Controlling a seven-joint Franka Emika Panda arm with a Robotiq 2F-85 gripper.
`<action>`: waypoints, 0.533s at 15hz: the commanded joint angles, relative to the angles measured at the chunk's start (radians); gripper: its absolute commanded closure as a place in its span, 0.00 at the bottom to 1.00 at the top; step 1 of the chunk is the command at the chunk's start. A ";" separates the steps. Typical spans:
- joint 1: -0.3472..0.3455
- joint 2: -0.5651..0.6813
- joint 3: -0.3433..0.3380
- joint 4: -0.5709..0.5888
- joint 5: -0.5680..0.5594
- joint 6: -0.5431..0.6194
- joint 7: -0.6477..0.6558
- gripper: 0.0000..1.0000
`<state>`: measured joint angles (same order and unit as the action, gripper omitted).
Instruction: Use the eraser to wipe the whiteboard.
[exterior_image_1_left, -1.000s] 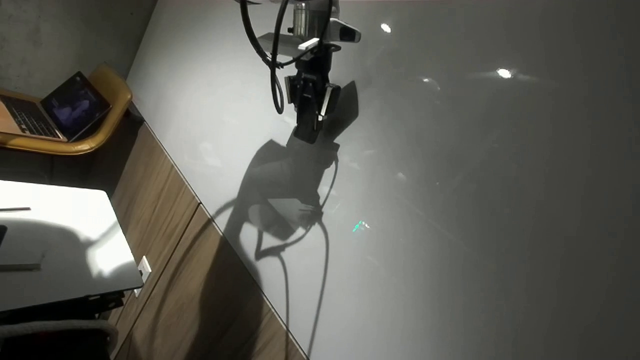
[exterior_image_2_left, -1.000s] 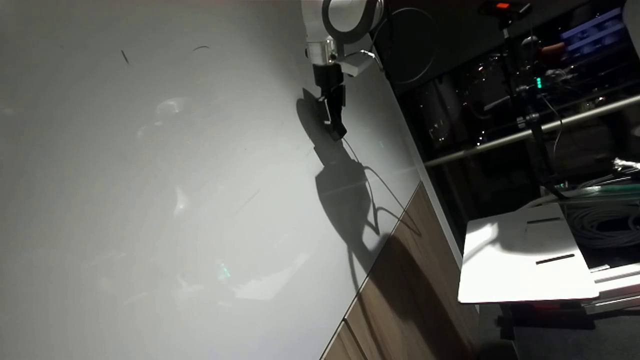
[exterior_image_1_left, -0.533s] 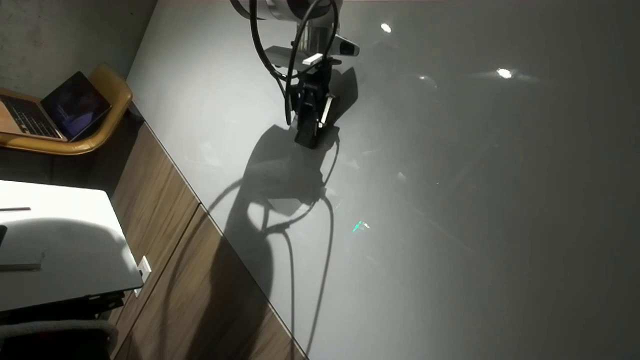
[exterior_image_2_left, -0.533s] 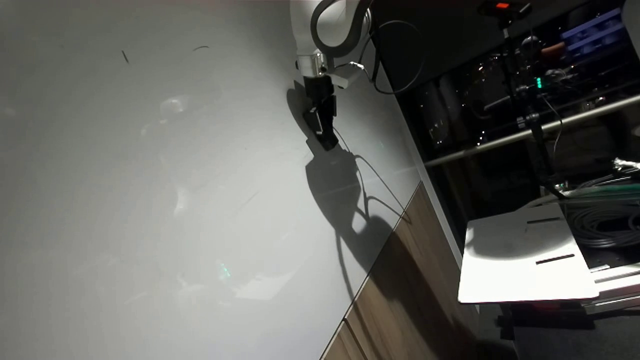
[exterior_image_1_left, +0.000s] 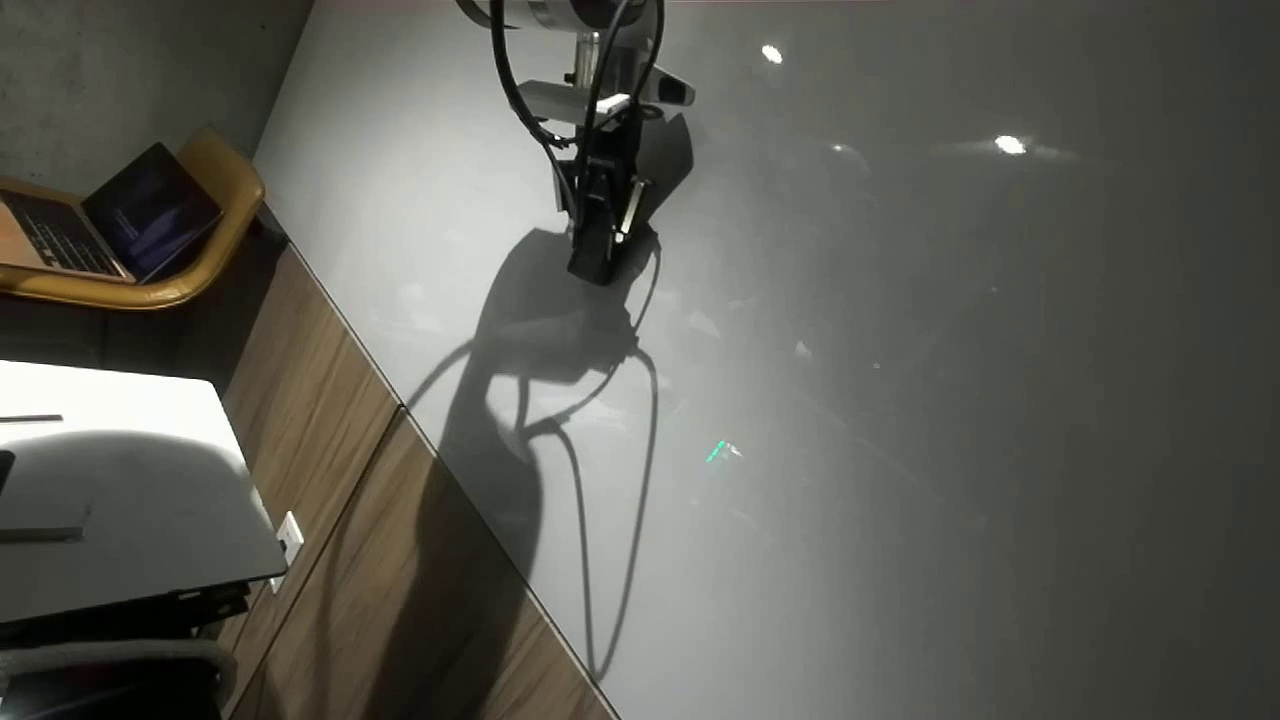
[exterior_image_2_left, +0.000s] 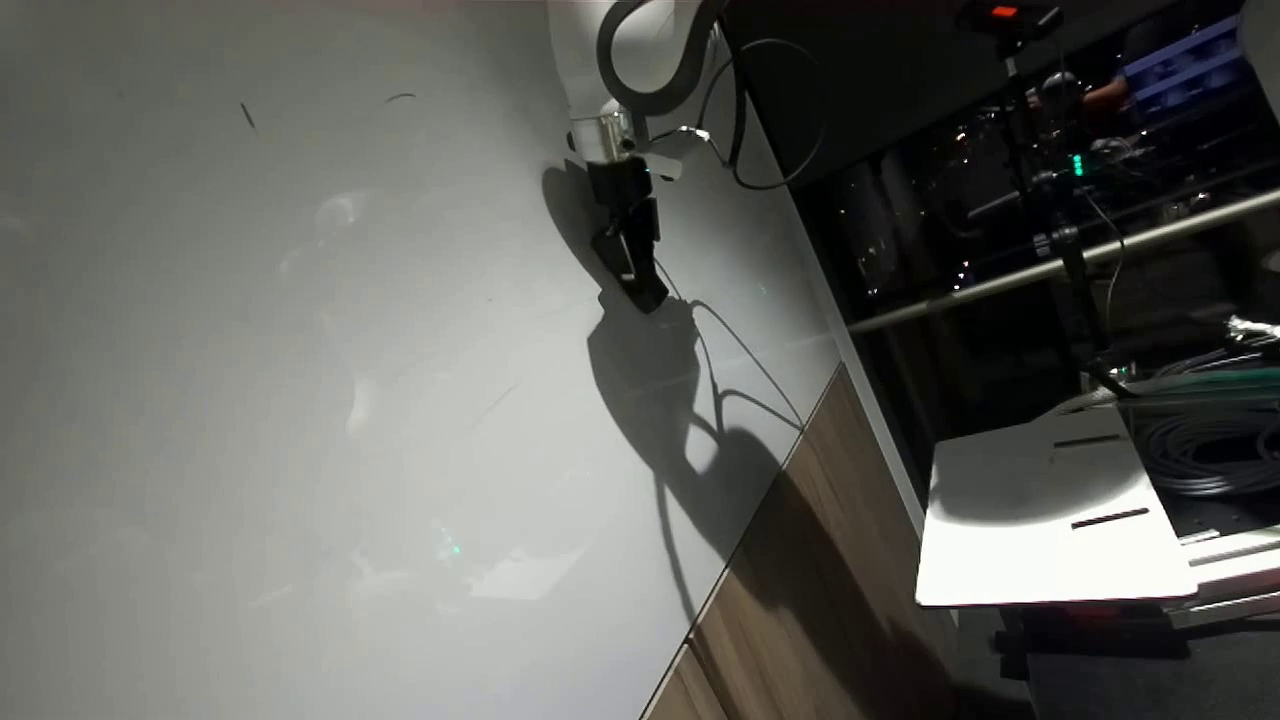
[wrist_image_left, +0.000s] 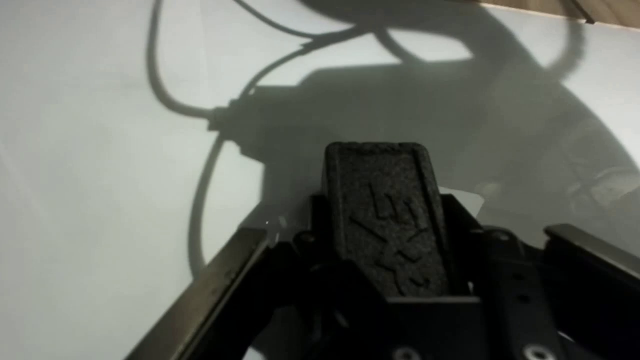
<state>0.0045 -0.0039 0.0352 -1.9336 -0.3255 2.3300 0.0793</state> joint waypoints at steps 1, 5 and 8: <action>0.072 0.120 0.057 0.177 -0.043 -0.075 0.061 0.69; 0.161 0.194 0.113 0.267 -0.096 -0.138 0.149 0.69; 0.237 0.278 0.142 0.355 -0.133 -0.166 0.211 0.69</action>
<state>0.1883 0.1227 0.1568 -1.7588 -0.4124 2.1657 0.2546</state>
